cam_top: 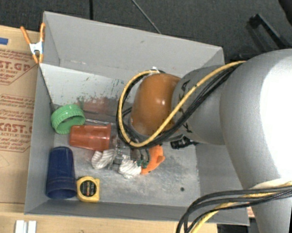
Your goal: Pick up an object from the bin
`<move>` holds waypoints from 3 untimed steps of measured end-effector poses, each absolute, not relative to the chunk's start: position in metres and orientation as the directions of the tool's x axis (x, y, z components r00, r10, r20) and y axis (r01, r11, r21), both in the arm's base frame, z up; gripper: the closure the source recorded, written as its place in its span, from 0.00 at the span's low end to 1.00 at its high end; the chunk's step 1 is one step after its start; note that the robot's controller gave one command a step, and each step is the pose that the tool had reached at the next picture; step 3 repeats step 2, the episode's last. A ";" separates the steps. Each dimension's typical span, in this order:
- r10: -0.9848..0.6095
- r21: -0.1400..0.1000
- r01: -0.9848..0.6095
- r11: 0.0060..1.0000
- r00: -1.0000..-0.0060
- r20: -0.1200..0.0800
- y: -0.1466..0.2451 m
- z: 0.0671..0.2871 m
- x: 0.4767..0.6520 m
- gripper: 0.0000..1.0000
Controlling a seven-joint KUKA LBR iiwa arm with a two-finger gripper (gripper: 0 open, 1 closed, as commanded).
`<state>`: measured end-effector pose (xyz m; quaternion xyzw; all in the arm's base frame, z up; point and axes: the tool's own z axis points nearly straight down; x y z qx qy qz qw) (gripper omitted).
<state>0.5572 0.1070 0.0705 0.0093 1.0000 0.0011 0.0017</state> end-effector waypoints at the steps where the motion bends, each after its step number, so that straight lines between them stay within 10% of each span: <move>1: 0.019 0.002 0.019 1.000 -1.000 -0.003 0.107 0.071 0.557 1.00; 2: 0.015 0.003 0.015 1.000 -1.000 -0.006 0.102 0.273 0.566 1.00; 3: 0.015 0.003 0.015 1.000 -1.000 -0.006 0.102 0.273 0.566 1.00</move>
Offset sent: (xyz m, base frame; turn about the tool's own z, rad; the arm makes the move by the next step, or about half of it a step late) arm 0.0076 -0.0072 0.2006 -0.0021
